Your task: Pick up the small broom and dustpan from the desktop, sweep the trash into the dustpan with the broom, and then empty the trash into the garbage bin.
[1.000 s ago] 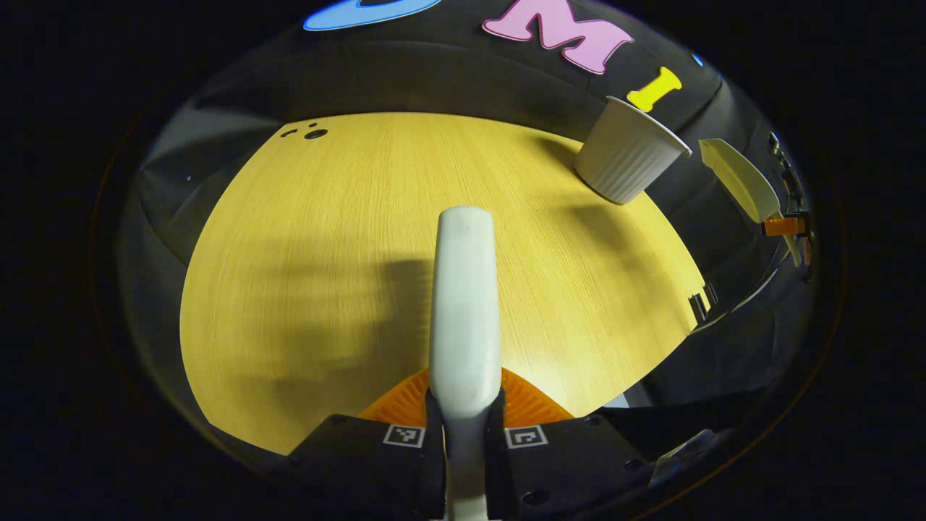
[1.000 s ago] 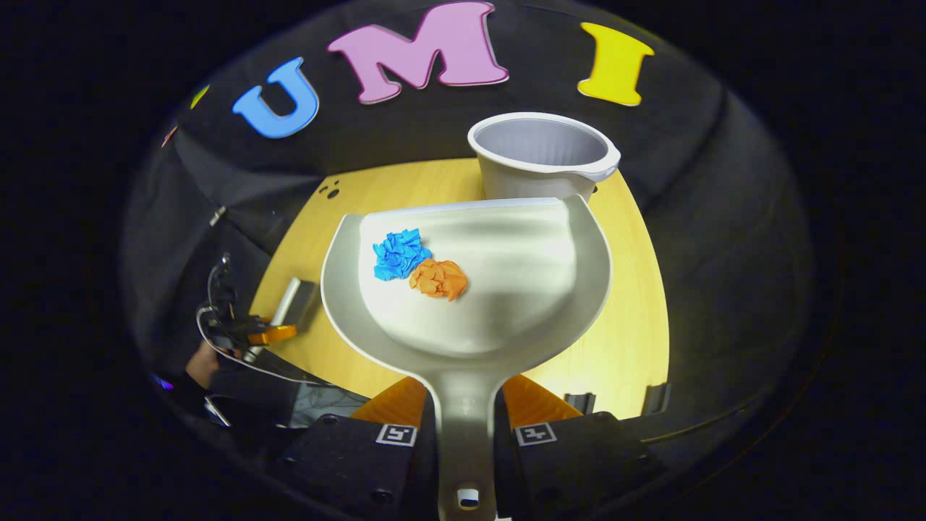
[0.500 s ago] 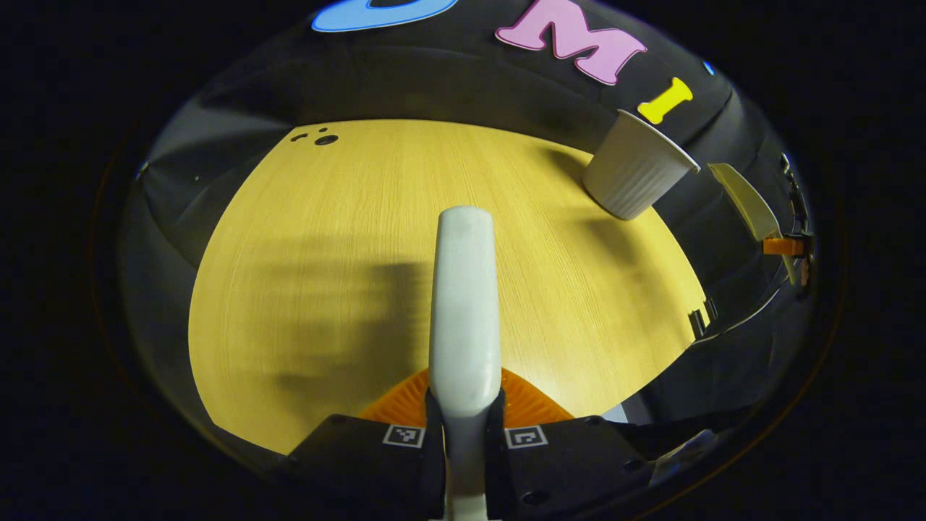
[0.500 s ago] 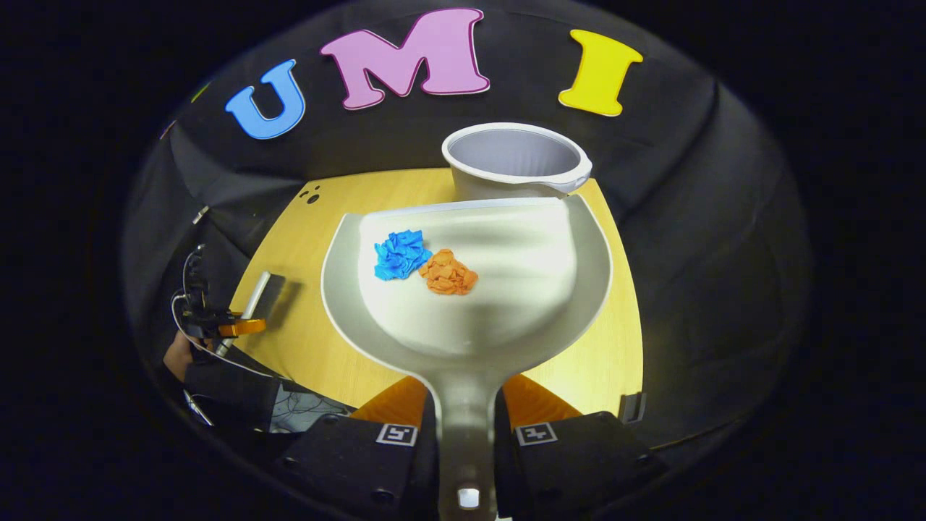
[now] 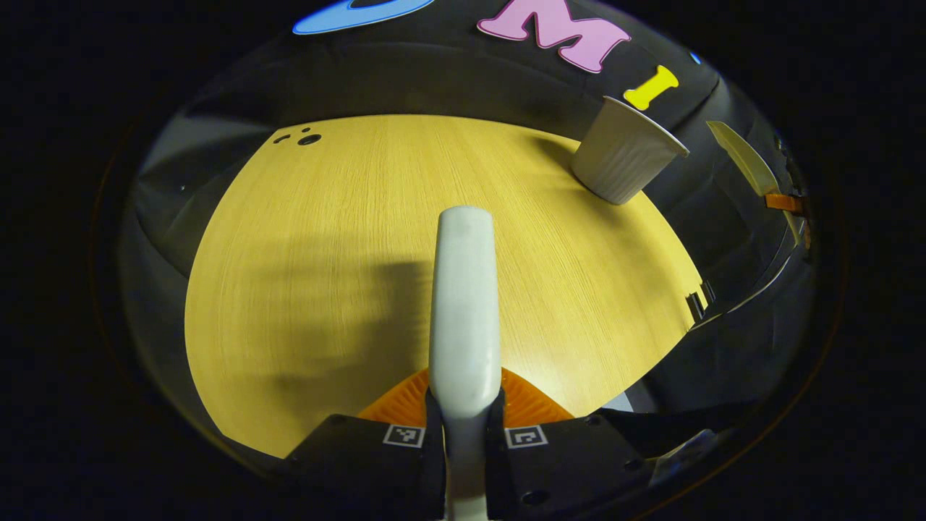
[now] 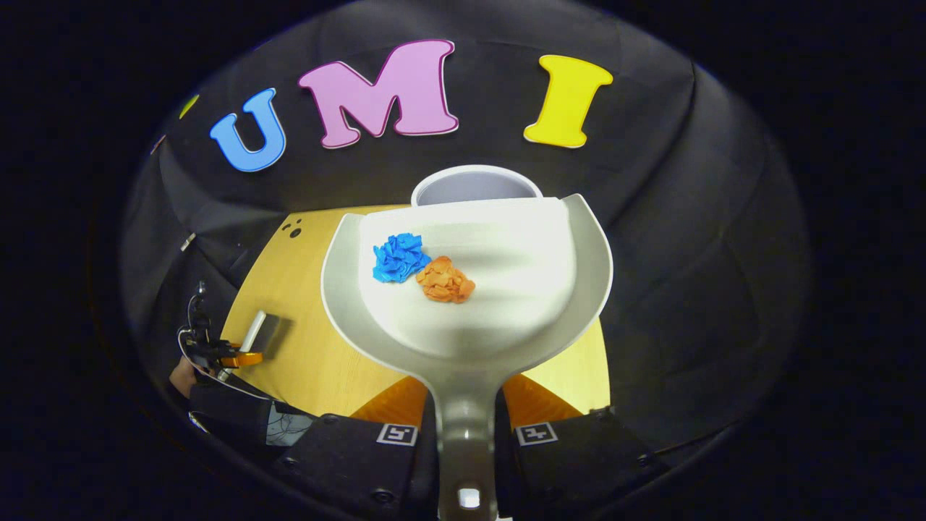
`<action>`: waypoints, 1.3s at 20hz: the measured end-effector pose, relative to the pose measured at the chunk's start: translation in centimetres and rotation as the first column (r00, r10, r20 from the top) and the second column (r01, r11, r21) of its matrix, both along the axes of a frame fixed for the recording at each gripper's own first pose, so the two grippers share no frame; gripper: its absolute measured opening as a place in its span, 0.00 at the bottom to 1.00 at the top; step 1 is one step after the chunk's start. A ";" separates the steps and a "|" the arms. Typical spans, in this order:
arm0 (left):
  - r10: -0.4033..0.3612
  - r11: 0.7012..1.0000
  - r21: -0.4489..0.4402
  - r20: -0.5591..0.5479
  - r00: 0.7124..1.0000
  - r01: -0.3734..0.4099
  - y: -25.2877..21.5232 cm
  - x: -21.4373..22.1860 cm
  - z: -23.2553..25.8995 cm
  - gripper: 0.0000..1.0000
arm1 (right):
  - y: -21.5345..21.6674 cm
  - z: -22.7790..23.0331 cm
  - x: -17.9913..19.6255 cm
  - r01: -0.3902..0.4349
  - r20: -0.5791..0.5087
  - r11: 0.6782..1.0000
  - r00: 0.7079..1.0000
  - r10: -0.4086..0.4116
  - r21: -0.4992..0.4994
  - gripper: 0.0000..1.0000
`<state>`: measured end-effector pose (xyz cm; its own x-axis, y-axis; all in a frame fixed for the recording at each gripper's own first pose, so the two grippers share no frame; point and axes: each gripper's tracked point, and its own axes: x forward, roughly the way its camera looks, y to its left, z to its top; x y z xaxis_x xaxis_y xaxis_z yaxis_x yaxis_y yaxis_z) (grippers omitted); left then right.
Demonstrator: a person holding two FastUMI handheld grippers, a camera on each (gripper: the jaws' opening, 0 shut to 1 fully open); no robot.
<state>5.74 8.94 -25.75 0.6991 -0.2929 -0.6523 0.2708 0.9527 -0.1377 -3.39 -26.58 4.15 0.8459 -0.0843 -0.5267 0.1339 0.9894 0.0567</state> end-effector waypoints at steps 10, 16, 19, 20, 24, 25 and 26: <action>0.125 0.989 -0.078 0.022 0.992 -0.123 -0.5 -0.5 1.0 0.27 | -7.0 4.4 11.5 0.044 0.024 0.977 0.999 -0.040 -0.210 0.34; 0.198 0.973 -0.126 0.016 0.980 -0.195 0.7 -1.6 1.2 0.25 | -7.2 3.1 18.6 0.057 0.003 0.951 0.998 -0.058 -0.303 0.34; 0.224 0.965 -0.140 0.009 0.975 -0.220 1.4 -2.0 1.0 0.26 | -7.4 2.3 20.9 0.062 -0.002 0.918 0.998 -0.068 -0.391 0.34; 0.232 0.963 -0.142 0.002 0.973 -0.229 1.7 -2.1 0.8 0.26 | -7.6 2.1 21.4 0.061 -0.005 0.901 0.998 -0.070 -0.429 0.34; 0.248 0.959 -0.139 -0.011 0.969 -0.247 2.6 -2.5 0.6 0.27 | -8.3 0.4 22.5 0.028 -0.048 0.832 0.997 -0.066 -0.554 0.34; 0.251 0.958 -0.137 -0.012 0.968 -0.251 3.0 -2.6 0.6 0.27 | -8.5 0.5 22.5 0.029 -0.047 0.814 0.997 -0.068 -0.581 0.34; 0.254 0.958 -0.136 -0.015 0.967 -0.254 3.1 -2.6 0.4 0.27 | -8.5 0.5 22.4 0.029 -0.046 0.801 0.996 -0.071 -0.598 0.34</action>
